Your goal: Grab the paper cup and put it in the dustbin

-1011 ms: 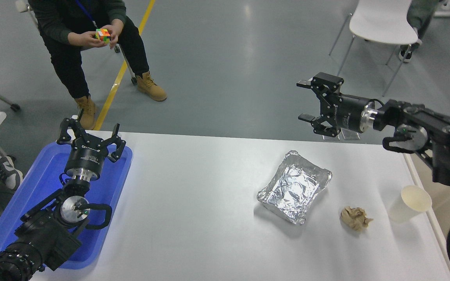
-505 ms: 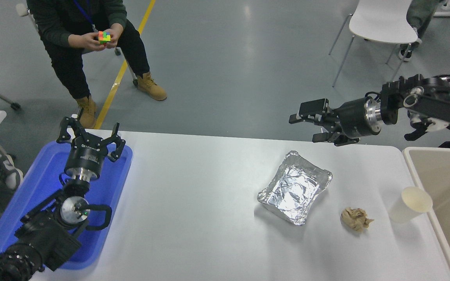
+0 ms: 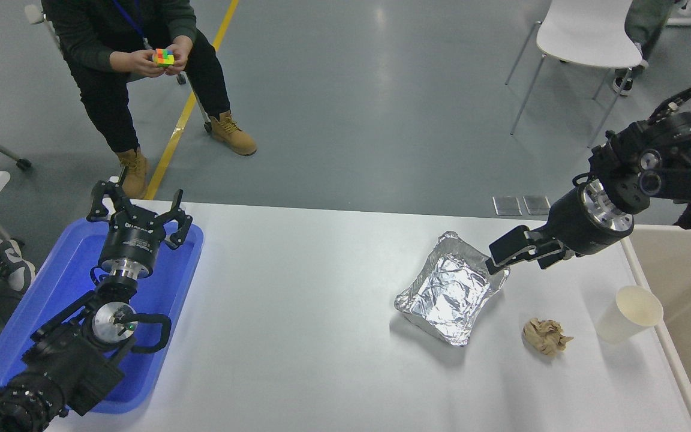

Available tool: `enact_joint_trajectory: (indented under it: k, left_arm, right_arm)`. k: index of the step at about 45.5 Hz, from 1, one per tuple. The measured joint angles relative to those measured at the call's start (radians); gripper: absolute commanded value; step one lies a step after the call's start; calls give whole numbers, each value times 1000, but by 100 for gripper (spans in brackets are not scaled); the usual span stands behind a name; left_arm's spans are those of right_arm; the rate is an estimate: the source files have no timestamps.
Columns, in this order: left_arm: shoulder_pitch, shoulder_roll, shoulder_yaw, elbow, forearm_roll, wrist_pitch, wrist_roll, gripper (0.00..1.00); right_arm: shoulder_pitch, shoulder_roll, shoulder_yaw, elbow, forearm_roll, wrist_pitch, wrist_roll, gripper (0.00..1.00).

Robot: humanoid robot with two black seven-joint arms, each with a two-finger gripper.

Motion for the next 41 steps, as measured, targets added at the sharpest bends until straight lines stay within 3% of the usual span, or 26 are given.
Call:
enact_joint_trajectory:
  k: [25, 41]
  left_arm:
    - [0, 1, -1, 0, 0, 0, 0, 100]
    - [0, 1, -1, 0, 0, 0, -1, 100]
  right_arm:
    - [291, 69, -256, 112, 234, 117, -4, 100]
    - [356, 74, -322, 136, 216, 129, -6, 100]
